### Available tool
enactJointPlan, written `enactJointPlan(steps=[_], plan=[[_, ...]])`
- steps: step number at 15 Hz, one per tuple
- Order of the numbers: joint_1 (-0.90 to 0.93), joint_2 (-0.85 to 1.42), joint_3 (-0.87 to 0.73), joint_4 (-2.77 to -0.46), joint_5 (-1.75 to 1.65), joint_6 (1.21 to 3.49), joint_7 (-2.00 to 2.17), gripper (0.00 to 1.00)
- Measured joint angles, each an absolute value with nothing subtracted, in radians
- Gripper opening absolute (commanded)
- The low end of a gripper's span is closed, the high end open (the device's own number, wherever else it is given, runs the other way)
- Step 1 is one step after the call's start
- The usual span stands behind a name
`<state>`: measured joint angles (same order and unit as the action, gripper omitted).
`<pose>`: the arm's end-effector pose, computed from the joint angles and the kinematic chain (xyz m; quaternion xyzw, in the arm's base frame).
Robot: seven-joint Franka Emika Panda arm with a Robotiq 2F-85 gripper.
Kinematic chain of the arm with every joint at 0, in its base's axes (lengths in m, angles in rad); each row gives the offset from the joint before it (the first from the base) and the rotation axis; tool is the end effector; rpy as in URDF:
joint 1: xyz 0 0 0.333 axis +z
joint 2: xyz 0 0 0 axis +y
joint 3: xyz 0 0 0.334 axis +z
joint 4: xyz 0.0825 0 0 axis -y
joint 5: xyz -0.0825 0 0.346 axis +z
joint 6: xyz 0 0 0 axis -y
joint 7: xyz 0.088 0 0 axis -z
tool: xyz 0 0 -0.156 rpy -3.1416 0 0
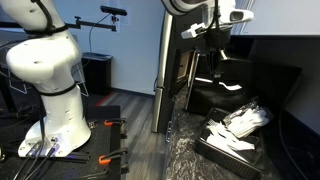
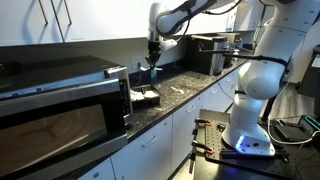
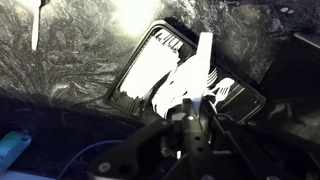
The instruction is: Pick up the white fork from the top of the microwave and place it on the black cutlery tray
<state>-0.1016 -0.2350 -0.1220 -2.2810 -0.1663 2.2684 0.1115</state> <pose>0.4543 -0.1161 0.4590 0.9851 -0.1199 0.1072 0.0610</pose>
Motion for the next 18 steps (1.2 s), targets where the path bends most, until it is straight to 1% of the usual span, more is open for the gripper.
enactJointPlan(steps=[3,4,8,9,14,18], plan=[[-0.101,-0.165,-0.114,-2.239,-0.149,2.269,0.147,0.03],[-0.1,-0.15,-0.114,-2.228,-0.138,2.268,0.138,0.11],[-0.096,-0.14,-0.114,-2.198,-0.111,2.252,0.098,0.11],[-0.096,-0.14,-0.114,-2.196,-0.111,2.251,0.098,0.03],[-0.1,-0.124,-0.116,-2.196,-0.099,2.264,0.103,0.03],[-0.111,-0.061,-0.122,-2.196,-0.057,2.325,0.113,0.03]])
